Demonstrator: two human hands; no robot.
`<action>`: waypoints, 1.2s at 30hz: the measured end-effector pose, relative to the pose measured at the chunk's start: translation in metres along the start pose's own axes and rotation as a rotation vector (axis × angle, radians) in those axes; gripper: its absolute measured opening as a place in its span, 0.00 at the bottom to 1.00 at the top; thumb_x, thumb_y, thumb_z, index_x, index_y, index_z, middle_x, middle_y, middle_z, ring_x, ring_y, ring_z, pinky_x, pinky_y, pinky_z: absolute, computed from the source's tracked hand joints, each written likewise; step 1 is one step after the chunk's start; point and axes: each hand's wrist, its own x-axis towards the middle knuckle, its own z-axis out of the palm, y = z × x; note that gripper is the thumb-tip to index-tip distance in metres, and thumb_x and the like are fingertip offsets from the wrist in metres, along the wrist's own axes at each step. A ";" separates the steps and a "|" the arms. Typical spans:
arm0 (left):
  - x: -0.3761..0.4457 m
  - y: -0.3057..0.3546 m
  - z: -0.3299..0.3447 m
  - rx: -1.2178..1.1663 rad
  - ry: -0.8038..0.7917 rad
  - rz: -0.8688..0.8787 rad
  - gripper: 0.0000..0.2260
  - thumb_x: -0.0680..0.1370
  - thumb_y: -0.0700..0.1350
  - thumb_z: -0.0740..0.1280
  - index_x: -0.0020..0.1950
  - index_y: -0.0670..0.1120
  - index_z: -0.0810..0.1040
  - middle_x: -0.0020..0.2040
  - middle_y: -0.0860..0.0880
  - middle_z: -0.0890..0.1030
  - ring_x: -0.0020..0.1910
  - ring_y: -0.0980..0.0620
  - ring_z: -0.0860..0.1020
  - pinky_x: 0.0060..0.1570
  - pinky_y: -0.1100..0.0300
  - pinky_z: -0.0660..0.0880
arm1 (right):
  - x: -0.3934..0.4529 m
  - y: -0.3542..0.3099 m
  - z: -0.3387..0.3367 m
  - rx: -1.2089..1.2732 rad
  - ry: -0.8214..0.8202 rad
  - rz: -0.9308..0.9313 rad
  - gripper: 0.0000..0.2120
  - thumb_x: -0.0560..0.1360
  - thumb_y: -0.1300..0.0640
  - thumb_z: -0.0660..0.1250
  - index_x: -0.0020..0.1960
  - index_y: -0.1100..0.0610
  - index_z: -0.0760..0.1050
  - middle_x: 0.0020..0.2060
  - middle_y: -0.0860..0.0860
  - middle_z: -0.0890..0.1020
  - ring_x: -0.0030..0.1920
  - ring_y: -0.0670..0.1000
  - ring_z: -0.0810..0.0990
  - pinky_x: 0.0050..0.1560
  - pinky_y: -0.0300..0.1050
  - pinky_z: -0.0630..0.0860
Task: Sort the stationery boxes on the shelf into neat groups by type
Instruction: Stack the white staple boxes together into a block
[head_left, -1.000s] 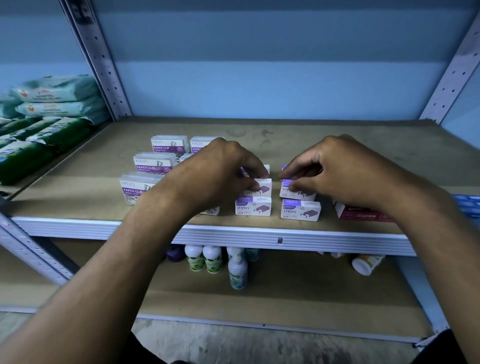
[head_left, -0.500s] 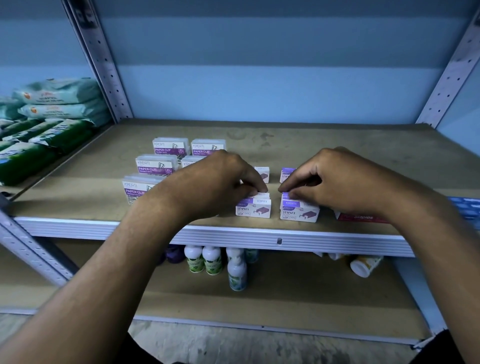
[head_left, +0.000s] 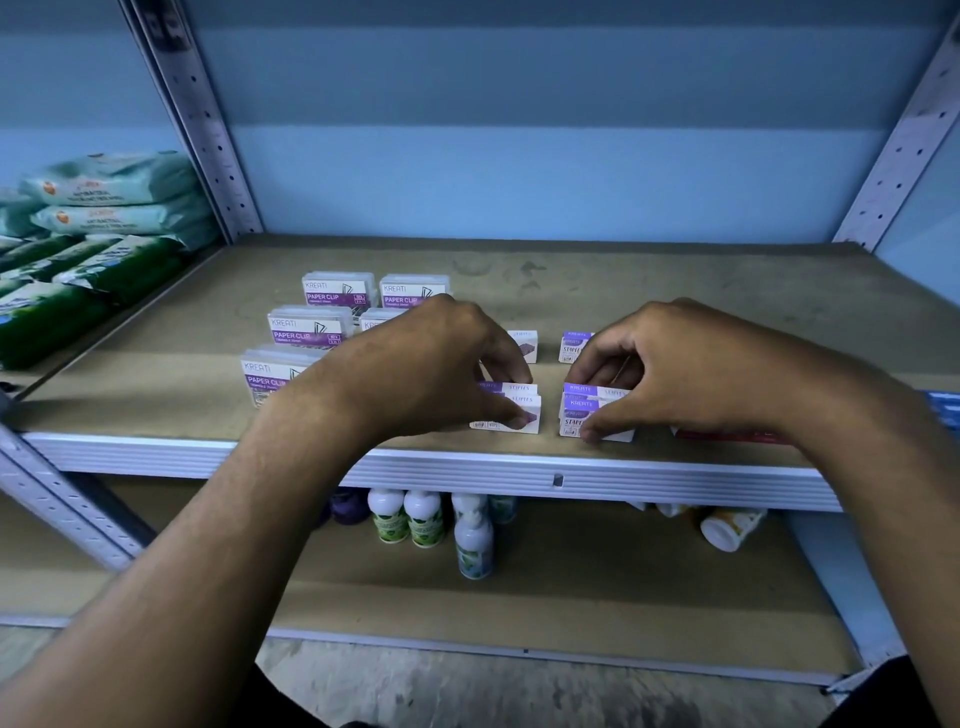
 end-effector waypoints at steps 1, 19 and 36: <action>0.000 0.000 0.000 0.000 -0.001 0.002 0.14 0.70 0.59 0.75 0.53 0.56 0.84 0.44 0.62 0.83 0.46 0.64 0.80 0.43 0.70 0.73 | 0.000 0.000 0.001 -0.006 0.003 -0.001 0.15 0.63 0.45 0.82 0.48 0.44 0.84 0.40 0.36 0.85 0.43 0.35 0.82 0.51 0.42 0.80; 0.007 0.011 0.012 -0.026 0.060 0.058 0.11 0.71 0.53 0.76 0.52 0.54 0.85 0.45 0.57 0.85 0.44 0.61 0.79 0.47 0.62 0.76 | 0.007 0.002 0.008 -0.074 0.042 -0.044 0.14 0.65 0.48 0.81 0.49 0.45 0.85 0.40 0.40 0.86 0.42 0.38 0.82 0.49 0.42 0.80; 0.022 0.004 0.006 -0.021 0.218 -0.010 0.15 0.75 0.51 0.72 0.61 0.54 0.82 0.56 0.56 0.83 0.51 0.61 0.78 0.50 0.67 0.72 | 0.022 0.021 -0.001 0.028 0.321 -0.030 0.14 0.74 0.51 0.75 0.58 0.45 0.82 0.52 0.41 0.83 0.49 0.41 0.81 0.56 0.44 0.79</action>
